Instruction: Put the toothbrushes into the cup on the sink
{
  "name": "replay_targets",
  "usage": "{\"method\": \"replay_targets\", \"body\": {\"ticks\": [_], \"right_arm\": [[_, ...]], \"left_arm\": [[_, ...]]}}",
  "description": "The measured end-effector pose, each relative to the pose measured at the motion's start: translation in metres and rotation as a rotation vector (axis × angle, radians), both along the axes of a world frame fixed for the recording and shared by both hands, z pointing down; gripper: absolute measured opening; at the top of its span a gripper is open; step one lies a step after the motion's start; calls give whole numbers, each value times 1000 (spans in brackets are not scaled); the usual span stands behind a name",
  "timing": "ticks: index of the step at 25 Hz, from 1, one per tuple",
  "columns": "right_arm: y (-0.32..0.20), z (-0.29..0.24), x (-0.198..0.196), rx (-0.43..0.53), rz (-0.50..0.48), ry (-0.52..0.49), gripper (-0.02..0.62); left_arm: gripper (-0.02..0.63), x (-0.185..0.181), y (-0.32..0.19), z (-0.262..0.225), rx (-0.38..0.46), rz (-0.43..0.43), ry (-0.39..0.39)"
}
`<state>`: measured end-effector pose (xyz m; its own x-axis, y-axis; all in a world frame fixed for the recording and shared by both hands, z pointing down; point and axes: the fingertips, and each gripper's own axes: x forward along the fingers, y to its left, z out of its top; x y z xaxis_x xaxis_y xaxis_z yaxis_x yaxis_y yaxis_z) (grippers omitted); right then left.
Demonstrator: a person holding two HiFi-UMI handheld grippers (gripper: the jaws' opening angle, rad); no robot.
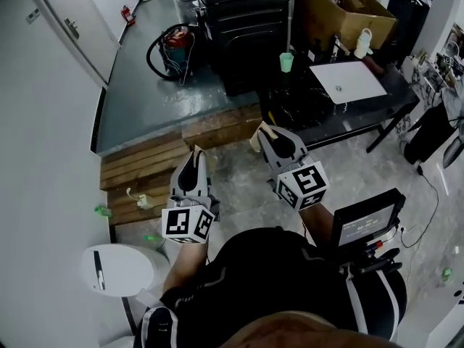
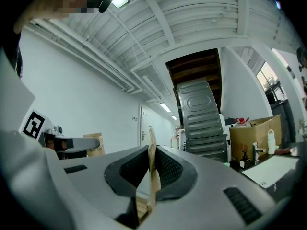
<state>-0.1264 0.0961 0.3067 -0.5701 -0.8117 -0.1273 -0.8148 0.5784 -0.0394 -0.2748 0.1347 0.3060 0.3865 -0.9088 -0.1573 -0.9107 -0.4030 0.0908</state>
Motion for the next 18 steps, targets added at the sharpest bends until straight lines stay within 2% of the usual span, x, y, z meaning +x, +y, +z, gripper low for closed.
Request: {"method": "replay_targets", "body": {"ticks": [4, 10, 18], "right_arm": [[-10, -3, 23, 0, -3, -3, 46], [-19, 0, 60, 2, -14, 1, 47], [-34, 10, 112, -17, 17, -14, 46]], "left_arm": [[37, 21, -13, -6, 11, -19, 1], [37, 63, -32, -9, 24, -9, -3], [37, 106, -54, -6, 8, 12, -9]]}}
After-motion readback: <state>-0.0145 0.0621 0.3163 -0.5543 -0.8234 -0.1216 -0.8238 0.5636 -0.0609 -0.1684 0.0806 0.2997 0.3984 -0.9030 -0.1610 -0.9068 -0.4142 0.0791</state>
